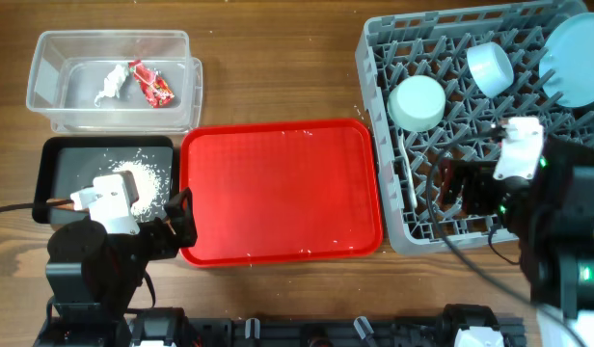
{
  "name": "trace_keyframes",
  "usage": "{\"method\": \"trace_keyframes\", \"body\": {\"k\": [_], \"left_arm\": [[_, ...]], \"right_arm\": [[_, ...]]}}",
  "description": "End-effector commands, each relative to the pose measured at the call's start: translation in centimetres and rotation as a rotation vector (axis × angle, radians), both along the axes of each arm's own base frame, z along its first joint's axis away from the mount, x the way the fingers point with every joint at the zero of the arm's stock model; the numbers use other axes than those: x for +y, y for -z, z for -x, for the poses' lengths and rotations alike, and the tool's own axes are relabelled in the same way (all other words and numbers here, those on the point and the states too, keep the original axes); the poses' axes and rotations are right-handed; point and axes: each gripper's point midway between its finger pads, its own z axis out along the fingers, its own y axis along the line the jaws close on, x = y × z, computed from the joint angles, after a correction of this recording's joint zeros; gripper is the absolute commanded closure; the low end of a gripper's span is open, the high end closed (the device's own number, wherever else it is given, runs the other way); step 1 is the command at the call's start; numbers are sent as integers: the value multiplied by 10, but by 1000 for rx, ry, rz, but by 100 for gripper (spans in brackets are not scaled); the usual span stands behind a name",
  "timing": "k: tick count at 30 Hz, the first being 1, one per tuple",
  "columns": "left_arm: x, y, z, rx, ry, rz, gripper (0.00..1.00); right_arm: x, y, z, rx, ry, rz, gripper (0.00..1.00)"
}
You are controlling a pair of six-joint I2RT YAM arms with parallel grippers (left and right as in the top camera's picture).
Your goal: Sort waste into correct bins and load items into the dishwasher rack
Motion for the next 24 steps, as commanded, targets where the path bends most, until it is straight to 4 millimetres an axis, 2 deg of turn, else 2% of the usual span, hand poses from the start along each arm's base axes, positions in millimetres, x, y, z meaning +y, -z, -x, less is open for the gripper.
{"method": "trace_keyframes", "body": {"k": [1,2,5,8,10,15,19,20,24], "left_arm": [[2,2,0,1,-16,3,0],[2,2,0,1,-16,3,0],[2,2,0,1,-16,3,0],[2,2,0,1,-16,3,0],[2,2,0,1,-16,3,0],[2,2,0,1,-16,3,0],[2,2,0,1,-16,3,0],[2,2,0,1,-16,3,0],[2,2,0,1,-16,3,0]], "right_arm": [[6,-29,8,-247,-18,19,0],[11,-36,11,-371,-38,17,0],[21,-40,20,-643,-74,4,0],[28,-22,26,-802,-102,-10,0],[28,-12,27,-844,-102,-11,0],[28,31,22,-866,-97,-8,0],[29,74,13,-763,-100,-8,0],[29,91,13,-689,-104,-12,0],[29,92,12,-686,-97,-18,0]]}}
